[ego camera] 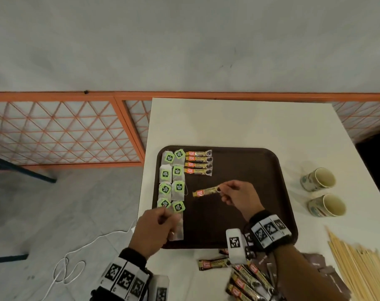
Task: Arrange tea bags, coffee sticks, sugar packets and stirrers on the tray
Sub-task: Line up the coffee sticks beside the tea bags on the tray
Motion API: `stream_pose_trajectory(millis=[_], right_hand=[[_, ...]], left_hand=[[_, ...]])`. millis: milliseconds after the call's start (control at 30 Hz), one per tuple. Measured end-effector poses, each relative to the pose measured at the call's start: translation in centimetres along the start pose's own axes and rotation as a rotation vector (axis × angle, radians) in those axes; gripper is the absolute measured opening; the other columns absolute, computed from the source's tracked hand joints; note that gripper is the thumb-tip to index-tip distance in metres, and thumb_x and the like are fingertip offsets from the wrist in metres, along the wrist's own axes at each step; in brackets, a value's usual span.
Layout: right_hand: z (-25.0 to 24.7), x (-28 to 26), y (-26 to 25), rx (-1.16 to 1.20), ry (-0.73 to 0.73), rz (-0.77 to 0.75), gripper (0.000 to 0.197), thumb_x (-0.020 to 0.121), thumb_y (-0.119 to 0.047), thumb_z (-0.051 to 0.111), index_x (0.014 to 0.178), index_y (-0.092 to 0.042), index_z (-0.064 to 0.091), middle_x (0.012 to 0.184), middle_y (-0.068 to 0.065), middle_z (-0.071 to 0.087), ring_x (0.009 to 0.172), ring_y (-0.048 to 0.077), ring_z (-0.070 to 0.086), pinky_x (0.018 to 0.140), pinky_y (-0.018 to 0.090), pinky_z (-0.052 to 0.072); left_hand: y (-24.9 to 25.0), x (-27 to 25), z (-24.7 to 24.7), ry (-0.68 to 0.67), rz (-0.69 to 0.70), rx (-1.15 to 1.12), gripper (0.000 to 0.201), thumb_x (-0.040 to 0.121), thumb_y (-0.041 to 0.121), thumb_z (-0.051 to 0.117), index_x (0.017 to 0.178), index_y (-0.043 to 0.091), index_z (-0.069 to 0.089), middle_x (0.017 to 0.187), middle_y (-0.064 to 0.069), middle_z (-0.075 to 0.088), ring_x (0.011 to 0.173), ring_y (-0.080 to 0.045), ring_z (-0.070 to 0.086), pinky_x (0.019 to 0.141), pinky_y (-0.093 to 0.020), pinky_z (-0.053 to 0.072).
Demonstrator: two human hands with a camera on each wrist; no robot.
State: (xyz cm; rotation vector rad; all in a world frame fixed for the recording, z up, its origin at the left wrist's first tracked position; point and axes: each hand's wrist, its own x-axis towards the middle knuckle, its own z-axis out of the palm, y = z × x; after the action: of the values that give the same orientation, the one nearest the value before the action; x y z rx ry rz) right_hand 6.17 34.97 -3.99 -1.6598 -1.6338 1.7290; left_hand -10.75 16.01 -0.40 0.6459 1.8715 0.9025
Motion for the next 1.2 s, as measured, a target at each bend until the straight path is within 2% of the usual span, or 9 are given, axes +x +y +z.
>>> stream_pose_trajectory(millis=[133,267,400,500,700,833,967,1100,1200], right_hand=[[1.1,2.5,-0.2,0.013,0.090,0.089,0.013,0.092,-0.017,0.067,0.096,-0.005,0.069,0.084,0.014,0.072,0.059,0.011,0.063,0.052,0.018,0.049],[1.2,2.9,-0.1,-0.580,0.249,-0.134,0.019,0.088,-0.033,0.070,0.102,-0.020,0.066,0.095,-0.003,0.065,0.086,0.013,0.063,0.077,0.027,0.051],[2.7,3.3,0.1,-0.790,0.092,-0.405,0.020,0.092,-0.027,0.065,0.112,-0.023,0.067,0.110,-0.004,0.052,0.095,0.013,0.056,0.086,0.032,0.051],[4.0,4.0,0.2,-0.846,0.011,-0.488,0.018,0.092,-0.020,0.065,0.110,-0.023,0.070,0.108,-0.004,0.053,0.101,0.017,0.055,0.091,0.040,0.051],[5.3,4.2,-0.1,-0.807,0.023,-0.515,0.015,0.091,-0.018,0.067,0.104,-0.020,0.073,0.106,-0.002,0.057,0.100,0.018,0.058,0.089,0.043,0.053],[4.9,4.0,-0.6,-0.797,0.031,-0.480,0.019,0.091,-0.024,0.067,0.110,-0.024,0.070,0.110,-0.004,0.053,0.097,0.016,0.058,0.088,0.040,0.054],[2.4,2.0,-0.7,-0.751,0.095,-0.541,0.015,0.091,-0.022,0.066,0.105,-0.024,0.071,0.102,-0.006,0.056,0.083,0.010,0.058,0.080,0.034,0.055],[-1.0,-3.0,0.6,-0.847,-0.048,-0.501,0.012,0.092,-0.025,0.064,0.101,-0.028,0.070,0.097,-0.011,0.062,0.085,0.004,0.059,0.083,0.026,0.052],[-3.3,-7.5,3.0,-0.935,-0.176,-0.301,0.006,0.093,-0.031,0.062,0.094,-0.031,0.068,0.093,-0.013,0.065,0.084,0.002,0.061,0.084,0.029,0.055]], left_hand=[[-1.5,-0.5,-0.5,-0.042,-0.059,0.019,0.025,0.092,0.030,0.065,0.078,0.009,0.063,0.070,-0.010,0.072,0.053,-0.012,0.063,0.049,-0.016,0.045],[-2.7,-0.7,-0.7,-0.052,-0.059,0.044,0.023,0.093,0.030,0.064,0.078,0.012,0.065,0.073,-0.007,0.073,0.057,-0.009,0.063,0.051,-0.015,0.046],[-3.3,-0.5,-0.8,-0.075,-0.070,0.056,0.022,0.091,0.032,0.064,0.079,0.012,0.066,0.073,-0.005,0.072,0.057,-0.007,0.062,0.052,-0.014,0.044],[-3.4,-0.5,-1.2,-0.083,-0.060,0.062,0.022,0.091,0.031,0.064,0.081,0.012,0.066,0.075,-0.006,0.072,0.058,-0.006,0.063,0.052,-0.013,0.045],[-3.6,-0.5,-2.0,-0.077,-0.052,0.078,0.023,0.092,0.033,0.064,0.083,0.012,0.067,0.076,-0.005,0.073,0.059,-0.006,0.064,0.052,-0.013,0.046],[-3.5,-0.7,-2.1,-0.077,-0.049,0.074,0.022,0.092,0.032,0.064,0.082,0.013,0.067,0.076,-0.005,0.073,0.060,-0.007,0.064,0.052,-0.013,0.046],[-3.2,-1.0,-1.3,-0.084,-0.016,0.084,0.018,0.091,0.028,0.065,0.079,0.016,0.065,0.070,-0.002,0.070,0.056,-0.005,0.061,0.051,-0.012,0.045],[-3.0,-2.0,1.7,-0.152,0.119,0.205,0.012,0.089,0.027,0.067,0.078,0.026,0.065,0.070,0.011,0.065,0.061,0.002,0.060,0.060,-0.014,0.048],[-3.3,-3.1,6.2,-0.211,0.251,0.372,0.007,0.091,0.029,0.063,0.090,0.026,0.070,0.085,0.013,0.067,0.075,0.001,0.059,0.071,-0.019,0.051]])
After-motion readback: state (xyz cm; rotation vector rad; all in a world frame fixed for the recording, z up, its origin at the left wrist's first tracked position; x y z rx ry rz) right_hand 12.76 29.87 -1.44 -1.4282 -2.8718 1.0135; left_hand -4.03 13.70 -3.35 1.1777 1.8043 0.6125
